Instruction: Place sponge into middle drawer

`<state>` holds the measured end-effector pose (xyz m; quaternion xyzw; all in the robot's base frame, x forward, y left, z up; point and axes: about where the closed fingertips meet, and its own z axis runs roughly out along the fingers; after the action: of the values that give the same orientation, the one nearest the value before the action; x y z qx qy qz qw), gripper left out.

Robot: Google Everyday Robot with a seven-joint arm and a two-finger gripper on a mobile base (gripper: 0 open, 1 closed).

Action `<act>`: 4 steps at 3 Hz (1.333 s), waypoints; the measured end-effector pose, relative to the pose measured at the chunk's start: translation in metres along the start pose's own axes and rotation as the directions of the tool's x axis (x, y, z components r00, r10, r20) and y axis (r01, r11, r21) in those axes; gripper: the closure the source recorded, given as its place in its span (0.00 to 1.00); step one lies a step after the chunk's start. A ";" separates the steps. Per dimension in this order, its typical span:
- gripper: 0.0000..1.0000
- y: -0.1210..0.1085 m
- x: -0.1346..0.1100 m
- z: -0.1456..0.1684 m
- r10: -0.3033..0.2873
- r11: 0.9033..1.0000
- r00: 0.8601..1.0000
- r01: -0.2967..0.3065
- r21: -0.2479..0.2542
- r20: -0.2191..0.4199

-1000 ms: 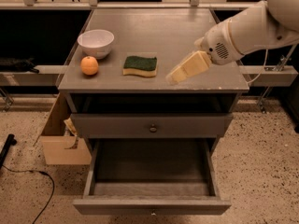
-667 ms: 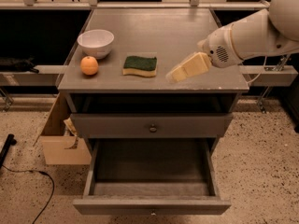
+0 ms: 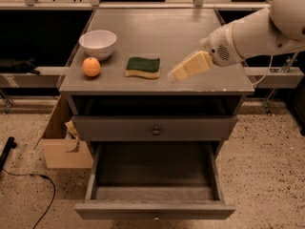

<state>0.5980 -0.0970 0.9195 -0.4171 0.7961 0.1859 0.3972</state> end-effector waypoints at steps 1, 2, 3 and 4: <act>0.00 -0.024 -0.007 0.026 -0.013 1.000 1.000 0.013 0.001 0.004; 0.00 -0.040 -0.015 0.043 -0.024 1.000 1.000 0.023 0.002 0.010; 0.00 -0.060 -0.024 0.062 -0.023 1.000 1.000 0.023 0.005 0.017; 0.00 -0.052 -0.034 0.097 -0.039 0.999 0.999 0.039 -0.037 0.019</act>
Offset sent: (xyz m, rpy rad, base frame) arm 0.0865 0.0127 -0.0153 -0.0047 -0.0376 0.0125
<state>0.6984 -0.0489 0.8883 -0.4381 0.7806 0.1966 0.4002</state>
